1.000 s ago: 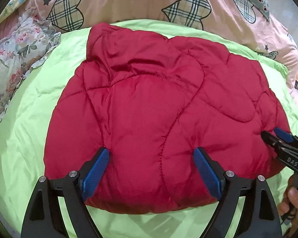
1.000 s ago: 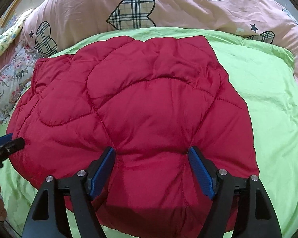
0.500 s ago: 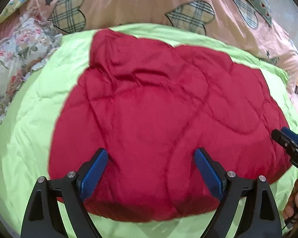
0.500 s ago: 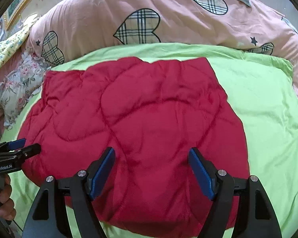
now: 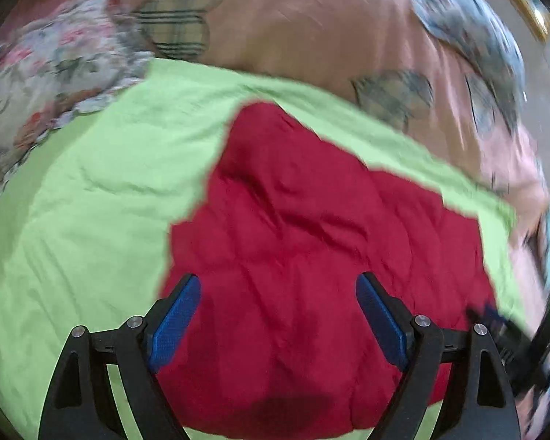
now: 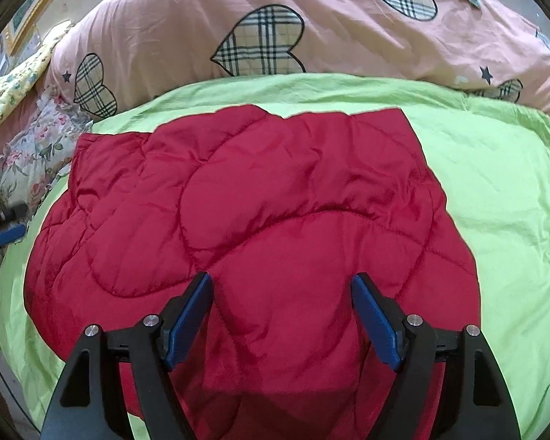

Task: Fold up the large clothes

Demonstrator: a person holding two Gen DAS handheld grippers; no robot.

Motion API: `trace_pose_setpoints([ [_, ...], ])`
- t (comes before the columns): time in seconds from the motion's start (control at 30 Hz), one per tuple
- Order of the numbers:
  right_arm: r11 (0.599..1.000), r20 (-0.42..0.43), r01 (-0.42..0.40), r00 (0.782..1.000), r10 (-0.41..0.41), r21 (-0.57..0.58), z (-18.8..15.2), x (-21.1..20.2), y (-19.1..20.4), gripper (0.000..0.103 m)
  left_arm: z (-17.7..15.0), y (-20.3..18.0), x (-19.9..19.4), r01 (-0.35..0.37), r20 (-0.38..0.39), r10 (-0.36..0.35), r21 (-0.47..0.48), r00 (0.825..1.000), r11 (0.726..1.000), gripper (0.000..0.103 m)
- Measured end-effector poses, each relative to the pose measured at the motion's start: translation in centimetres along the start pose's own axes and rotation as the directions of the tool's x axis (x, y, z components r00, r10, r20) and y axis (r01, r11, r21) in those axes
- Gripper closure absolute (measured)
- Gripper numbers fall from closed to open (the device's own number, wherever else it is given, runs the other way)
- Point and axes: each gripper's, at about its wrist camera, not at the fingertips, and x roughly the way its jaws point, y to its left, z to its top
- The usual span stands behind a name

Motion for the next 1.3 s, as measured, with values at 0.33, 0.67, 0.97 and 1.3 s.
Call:
trace_pose_setpoints([
  [0.33,0.999,-0.039,0.038,0.999,-0.038,0.007,1.7,2.5,-1.4,0.023,-2.1,-4.5,4.1,-0.169,-0.030,0.177,0.170,0.984,0.971,0.013],
  [0.67,0.998,-0.042,0.039,0.998,-0.037,0.044,2.6,4.2,-2.4,0.021,-1.4,-5.6,6.2,-0.220,-0.021,0.228,0.197,0.973,0.955,0.008],
  [0.97,0.998,-0.032,0.030,0.999,-0.028,0.054,2.6,4.2,-2.6,0.021,-1.1,-5.9,7.0,-0.231,-0.012,0.239,0.209,0.971,0.950,0.006],
  [1.3,0.997,-0.007,0.025,1.000,-0.025,0.067,2.7,3.0,-2.7,0.021,-0.8,-5.7,7.6,-0.232,-0.012,0.241,0.220,0.971,0.947,0.005],
])
